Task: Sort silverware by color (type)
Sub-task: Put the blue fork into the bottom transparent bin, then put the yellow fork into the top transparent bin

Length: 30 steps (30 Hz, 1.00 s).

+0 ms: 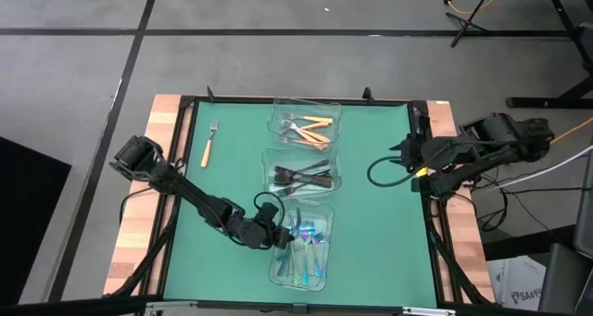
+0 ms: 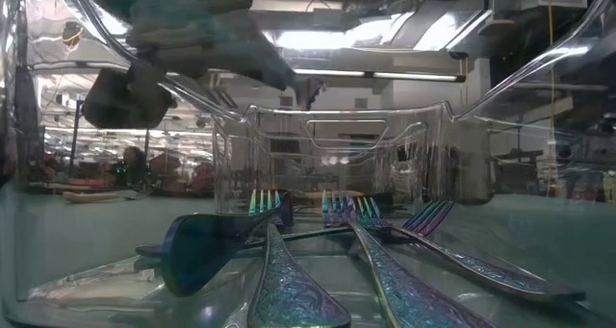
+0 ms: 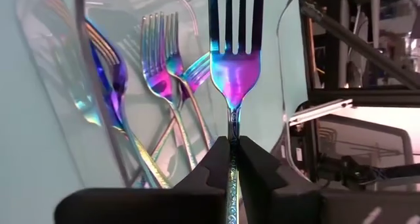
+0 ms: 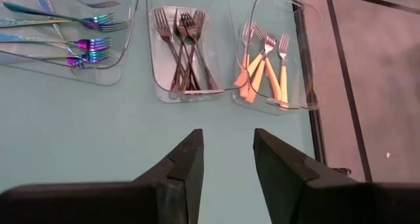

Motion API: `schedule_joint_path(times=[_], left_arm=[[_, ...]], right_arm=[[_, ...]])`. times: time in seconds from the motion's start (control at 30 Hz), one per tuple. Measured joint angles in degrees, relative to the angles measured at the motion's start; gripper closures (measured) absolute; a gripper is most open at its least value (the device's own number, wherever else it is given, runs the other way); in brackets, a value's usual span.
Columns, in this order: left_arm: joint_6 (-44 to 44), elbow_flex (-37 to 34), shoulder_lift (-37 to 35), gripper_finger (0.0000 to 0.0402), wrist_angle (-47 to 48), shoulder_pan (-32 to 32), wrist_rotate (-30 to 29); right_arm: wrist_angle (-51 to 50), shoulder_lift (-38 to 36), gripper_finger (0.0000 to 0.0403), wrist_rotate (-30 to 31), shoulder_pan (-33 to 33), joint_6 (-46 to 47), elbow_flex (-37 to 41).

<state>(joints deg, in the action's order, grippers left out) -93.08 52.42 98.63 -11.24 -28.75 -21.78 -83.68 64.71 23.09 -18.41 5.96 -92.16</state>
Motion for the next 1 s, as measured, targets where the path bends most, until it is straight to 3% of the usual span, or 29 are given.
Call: schedule_joint_path(times=[0.2,0.57,0.77,1.0], left_arm=[[0.4,0.0,0.0,0.037,0.3,0.3,0.0],[0.3,0.0,0.0,0.0339,0.4,0.3,0.0],[4.2,0.0,-0.4,0.0338,-1.1,0.3,0.1],[12.8,0.0,-5.6,0.0337,-1.4,0.4,2.2]], right_arm=[[0.6,0.0,0.0281,0.1,0.0,0.0,0.9],[2.7,-0.3,0.0281,-0.1,0.0,0.0,11.2],[5.0,-0.3,0.0281,-0.8,0.0,0.0,13.3],[13.7,-0.3,0.0281,-1.7,0.1,-0.1,13.3]])
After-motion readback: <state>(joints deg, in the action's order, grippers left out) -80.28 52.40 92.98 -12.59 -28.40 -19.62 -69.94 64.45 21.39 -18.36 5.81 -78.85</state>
